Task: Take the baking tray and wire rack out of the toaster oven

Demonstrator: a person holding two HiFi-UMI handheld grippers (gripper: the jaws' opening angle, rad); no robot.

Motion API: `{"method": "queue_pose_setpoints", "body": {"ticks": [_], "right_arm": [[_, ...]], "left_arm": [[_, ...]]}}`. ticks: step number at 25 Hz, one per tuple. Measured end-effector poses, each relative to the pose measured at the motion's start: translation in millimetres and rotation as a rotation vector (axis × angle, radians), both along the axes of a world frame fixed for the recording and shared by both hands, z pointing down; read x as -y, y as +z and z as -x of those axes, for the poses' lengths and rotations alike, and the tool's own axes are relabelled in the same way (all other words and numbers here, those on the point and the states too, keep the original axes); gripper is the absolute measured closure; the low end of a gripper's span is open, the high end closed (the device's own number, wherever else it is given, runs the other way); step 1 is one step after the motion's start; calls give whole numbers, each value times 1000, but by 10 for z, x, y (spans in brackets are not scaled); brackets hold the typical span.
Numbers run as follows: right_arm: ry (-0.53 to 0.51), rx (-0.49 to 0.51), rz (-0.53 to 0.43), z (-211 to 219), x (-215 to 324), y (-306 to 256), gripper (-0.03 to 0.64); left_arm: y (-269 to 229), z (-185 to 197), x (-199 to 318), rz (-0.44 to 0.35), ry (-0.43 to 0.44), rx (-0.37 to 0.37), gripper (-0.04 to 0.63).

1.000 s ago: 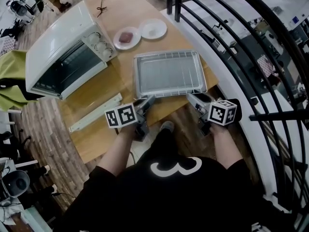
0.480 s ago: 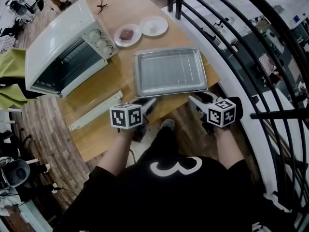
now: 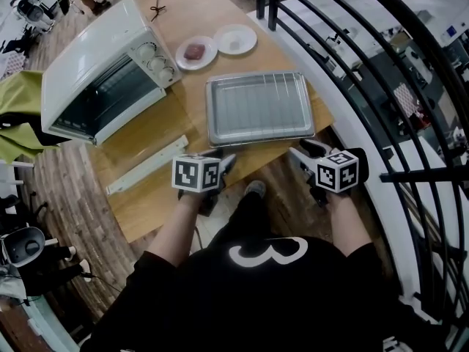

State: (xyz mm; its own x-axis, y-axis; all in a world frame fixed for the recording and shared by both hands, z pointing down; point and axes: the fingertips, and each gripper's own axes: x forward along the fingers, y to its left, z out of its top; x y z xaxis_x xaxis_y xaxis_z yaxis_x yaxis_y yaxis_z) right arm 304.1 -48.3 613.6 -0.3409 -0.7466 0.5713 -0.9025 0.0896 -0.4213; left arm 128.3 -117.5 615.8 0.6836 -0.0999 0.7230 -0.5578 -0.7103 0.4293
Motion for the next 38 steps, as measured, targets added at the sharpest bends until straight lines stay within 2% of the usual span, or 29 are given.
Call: {"method": "queue_pose_setpoints", "body": {"ticks": [3,6,8,12,13,16,20,25,29,38], "right_arm": [[0,7,-7,5,-91,-107,425],[-60,1,-63,156,-177,-407,432],[-123,-22,-128,326,-262,-687,533],[-225,-55,-263,707,-559,-1252,606],[-247,-47,-297,805,-631,-1396,612],[-304,3,-384,1123,-823,-1783,614],[-362,-4,-493,1448,-1031,-2253,614],[-367,3,-619,1615,-1213,-2743,614],[-360,-5,-654,1647,-1269,-2864,614],[-336,-4,-677,1682,-1422,-2914,614]], "left_arm": [[-58,72,-58,-18,-14,-8,420],[-298,115,-120,-82,-25,-39,420],[-556,104,-224,-128,-21,-96,430],[-1162,107,-612,-222,16,-225,513],[-1322,113,-717,-249,26,-255,542],[-1766,120,-1054,-306,51,-354,572],[-2244,258,-1410,-386,53,-445,584],[-2761,420,-1686,-479,49,-538,585],[-2950,400,-1819,-522,64,-565,584],[-2949,399,-1914,-518,71,-587,584]]}}
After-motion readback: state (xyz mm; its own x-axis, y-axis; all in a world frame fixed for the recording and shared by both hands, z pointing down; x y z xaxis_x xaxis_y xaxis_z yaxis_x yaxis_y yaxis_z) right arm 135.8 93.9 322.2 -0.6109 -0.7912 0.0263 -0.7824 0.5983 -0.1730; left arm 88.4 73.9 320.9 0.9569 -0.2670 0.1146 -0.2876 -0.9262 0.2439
